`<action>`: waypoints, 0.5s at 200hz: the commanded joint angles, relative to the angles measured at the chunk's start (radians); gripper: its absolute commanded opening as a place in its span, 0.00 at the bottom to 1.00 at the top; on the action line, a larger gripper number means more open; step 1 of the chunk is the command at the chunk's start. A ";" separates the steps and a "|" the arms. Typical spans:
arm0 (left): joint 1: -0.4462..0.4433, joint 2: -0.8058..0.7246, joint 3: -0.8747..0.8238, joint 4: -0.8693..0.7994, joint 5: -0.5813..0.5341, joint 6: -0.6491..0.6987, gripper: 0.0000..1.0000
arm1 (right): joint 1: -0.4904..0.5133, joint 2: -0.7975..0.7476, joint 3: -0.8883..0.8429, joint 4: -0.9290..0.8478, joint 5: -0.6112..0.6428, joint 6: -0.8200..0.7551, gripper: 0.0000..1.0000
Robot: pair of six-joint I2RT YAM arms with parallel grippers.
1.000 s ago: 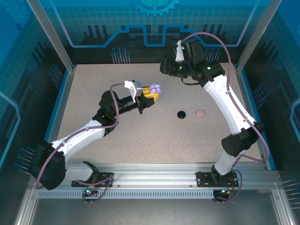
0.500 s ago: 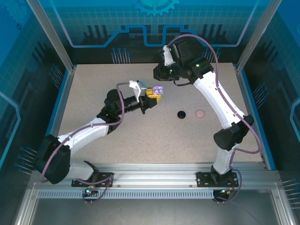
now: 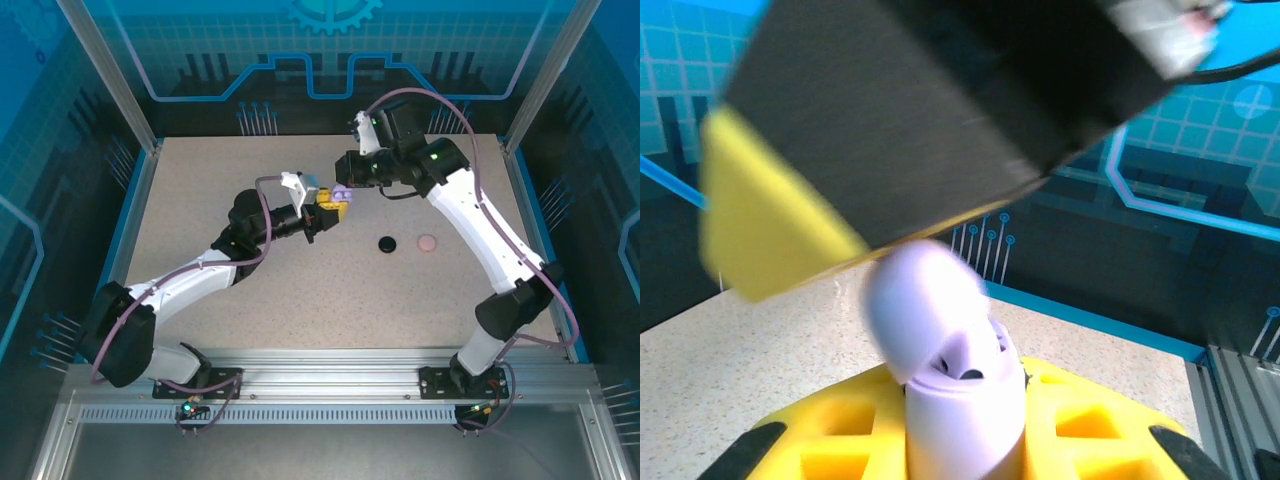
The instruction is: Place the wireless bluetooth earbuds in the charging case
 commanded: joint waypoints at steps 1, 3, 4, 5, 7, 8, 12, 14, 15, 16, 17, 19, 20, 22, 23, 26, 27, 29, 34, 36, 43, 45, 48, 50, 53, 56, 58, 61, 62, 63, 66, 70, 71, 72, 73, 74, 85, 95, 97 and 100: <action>0.007 0.009 0.037 0.058 -0.046 0.029 0.00 | 0.030 -0.063 -0.046 -0.011 -0.055 0.024 0.13; 0.007 0.009 0.037 0.058 -0.046 0.029 0.00 | 0.032 -0.066 -0.049 -0.010 -0.056 0.027 0.13; 0.007 0.009 0.038 0.059 -0.046 0.029 0.00 | 0.032 -0.068 -0.050 -0.010 -0.057 0.026 0.13; 0.007 0.009 0.038 0.059 -0.046 0.030 0.00 | 0.032 -0.070 -0.051 -0.009 -0.058 0.028 0.13; 0.007 0.010 0.038 0.058 -0.046 0.029 0.00 | 0.031 -0.073 -0.056 -0.008 -0.058 0.030 0.13; 0.007 0.010 0.038 0.058 -0.046 0.029 0.00 | 0.032 -0.075 -0.057 -0.008 -0.058 0.030 0.13; 0.006 0.010 0.039 0.059 -0.048 0.030 0.00 | 0.033 -0.083 -0.061 -0.006 -0.055 0.031 0.13; 0.006 0.010 0.038 0.059 -0.048 0.030 0.00 | 0.033 -0.087 -0.065 -0.005 -0.054 0.032 0.13; 0.006 0.010 0.038 0.059 -0.049 0.030 0.00 | 0.033 -0.088 -0.066 -0.005 -0.053 0.033 0.13; 0.007 0.010 0.038 0.058 -0.049 0.030 0.00 | 0.033 -0.091 -0.066 -0.005 -0.052 0.034 0.13; 0.007 0.010 0.038 0.058 -0.049 0.030 0.00 | 0.032 -0.093 -0.068 -0.005 -0.051 0.034 0.13; 0.007 0.010 0.038 0.059 -0.049 0.031 0.00 | 0.034 -0.096 -0.070 -0.004 -0.049 0.035 0.13; 0.007 0.010 0.039 0.059 -0.050 0.031 0.00 | 0.033 -0.097 -0.071 -0.003 -0.047 0.035 0.13; 0.007 0.010 0.039 0.059 -0.051 0.031 0.00 | 0.033 -0.103 -0.072 -0.003 -0.045 0.037 0.13; 0.007 0.010 0.039 0.058 -0.052 0.031 0.00 | 0.033 -0.104 -0.072 -0.003 -0.043 0.038 0.12; 0.006 0.009 0.037 0.059 -0.051 0.031 0.00 | 0.032 -0.109 -0.074 -0.003 -0.039 0.038 0.13; 0.006 0.009 0.037 0.058 -0.051 0.031 0.00 | 0.032 -0.112 -0.074 -0.003 -0.038 0.038 0.13; 0.006 0.010 0.037 0.059 -0.052 0.031 0.00 | 0.032 -0.116 -0.075 -0.002 -0.034 0.040 0.13; 0.007 0.010 0.037 0.059 -0.050 0.031 0.00 | 0.032 -0.126 -0.078 0.002 -0.021 0.042 0.13; 0.006 0.010 0.037 0.058 -0.050 0.031 0.00 | 0.032 -0.130 -0.079 0.003 -0.015 0.044 0.13; 0.007 0.011 0.036 0.058 -0.051 0.031 0.00 | 0.029 -0.143 -0.079 0.003 0.012 0.050 0.14; 0.006 0.010 0.035 0.059 -0.049 0.030 0.00 | 0.028 -0.147 -0.080 0.003 0.020 0.054 0.14; 0.006 0.010 0.034 0.059 -0.049 0.029 0.00 | 0.025 -0.155 -0.079 0.004 0.033 0.056 0.15; 0.007 0.009 0.033 0.058 -0.050 0.029 0.00 | 0.025 -0.158 -0.081 0.006 0.040 0.058 0.15; 0.006 0.009 0.032 0.058 -0.050 0.029 0.00 | 0.021 -0.165 -0.082 0.009 0.049 0.061 0.15; 0.006 0.007 0.032 0.059 -0.050 0.028 0.00 | 0.018 -0.172 -0.086 0.014 0.060 0.064 0.16; 0.006 0.007 0.030 0.058 -0.050 0.028 0.00 | 0.015 -0.177 -0.087 0.017 0.065 0.066 0.16; 0.007 0.007 0.030 0.058 -0.049 0.028 0.00 | 0.011 -0.183 -0.091 0.021 0.071 0.069 0.17; 0.006 0.006 0.030 0.058 -0.049 0.028 0.00 | 0.010 -0.186 -0.091 0.025 0.075 0.071 0.17; 0.007 0.006 0.030 0.058 -0.049 0.028 0.00 | 0.009 -0.187 -0.092 0.025 0.078 0.072 0.17; 0.006 0.006 0.028 0.059 -0.049 0.028 0.00 | 0.003 -0.192 -0.095 0.029 0.083 0.078 0.18; 0.007 0.004 0.028 0.059 -0.051 0.027 0.00 | -0.003 -0.199 -0.098 0.037 0.088 0.081 0.18; 0.006 0.004 0.027 0.059 -0.050 0.026 0.00 | -0.006 -0.200 -0.099 0.039 0.088 0.082 0.18; 0.006 0.004 0.027 0.059 -0.050 0.025 0.00 | -0.007 -0.202 -0.100 0.041 0.087 0.084 0.18; 0.006 0.004 0.026 0.059 -0.050 0.026 0.00 | -0.010 -0.203 -0.101 0.043 0.087 0.085 0.18; 0.007 0.003 0.026 0.059 -0.050 0.024 0.00 | -0.011 -0.204 -0.101 0.044 0.087 0.086 0.18; 0.007 0.001 0.023 0.060 -0.048 0.021 0.00 | -0.028 -0.208 -0.101 0.056 0.084 0.094 0.18; 0.007 -0.001 0.022 0.061 -0.050 0.019 0.00 | -0.034 -0.201 -0.095 0.060 0.087 0.094 0.18; 0.006 -0.001 0.022 0.060 -0.050 0.018 0.00 | -0.035 -0.199 -0.093 0.062 0.088 0.093 0.18; 0.007 -0.001 0.024 0.059 -0.050 0.017 0.00 | -0.036 -0.195 -0.092 0.063 0.091 0.092 0.18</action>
